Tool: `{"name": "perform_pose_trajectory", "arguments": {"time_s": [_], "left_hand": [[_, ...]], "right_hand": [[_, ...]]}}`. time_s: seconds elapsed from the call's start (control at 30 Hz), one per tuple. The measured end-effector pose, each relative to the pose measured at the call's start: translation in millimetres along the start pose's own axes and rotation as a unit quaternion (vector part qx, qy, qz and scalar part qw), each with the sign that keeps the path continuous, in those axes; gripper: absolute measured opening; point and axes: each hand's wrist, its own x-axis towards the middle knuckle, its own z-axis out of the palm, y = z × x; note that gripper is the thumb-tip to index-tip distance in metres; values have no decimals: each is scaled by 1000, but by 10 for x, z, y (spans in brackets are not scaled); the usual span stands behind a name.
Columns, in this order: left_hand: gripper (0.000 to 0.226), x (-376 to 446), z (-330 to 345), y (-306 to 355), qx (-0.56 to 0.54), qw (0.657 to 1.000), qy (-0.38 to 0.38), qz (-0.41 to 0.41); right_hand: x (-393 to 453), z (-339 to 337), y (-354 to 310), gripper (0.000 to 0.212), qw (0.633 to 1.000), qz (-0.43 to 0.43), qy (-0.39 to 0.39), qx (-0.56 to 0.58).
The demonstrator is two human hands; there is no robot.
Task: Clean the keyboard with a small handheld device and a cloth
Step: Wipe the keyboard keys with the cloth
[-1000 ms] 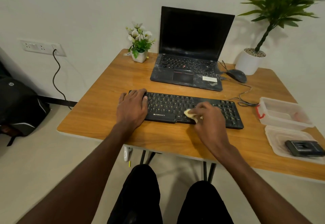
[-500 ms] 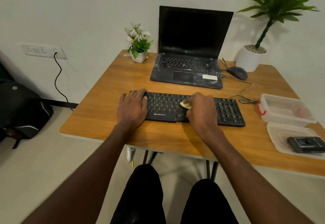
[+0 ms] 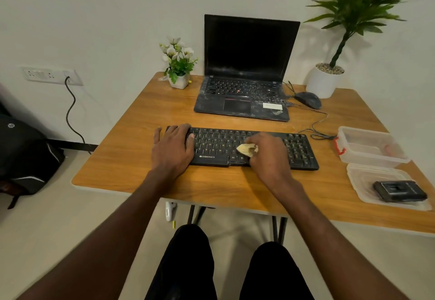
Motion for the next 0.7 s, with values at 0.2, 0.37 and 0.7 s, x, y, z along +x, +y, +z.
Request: {"name": "perform_pose_trajectory", "arguments": {"time_s": [0.2, 0.37, 0.7], "left_hand": [[51, 26, 141, 678, -13, 999, -31, 11], [52, -8, 235, 730, 1, 999, -27, -18], [56, 17, 277, 735, 13, 999, -21, -25]], "right_hand": [[-108, 234, -177, 40, 996, -75, -42, -5], [-240, 6, 87, 35, 983, -144, -111, -4], [-414, -26, 182, 30, 990, -127, -63, -24]]}}
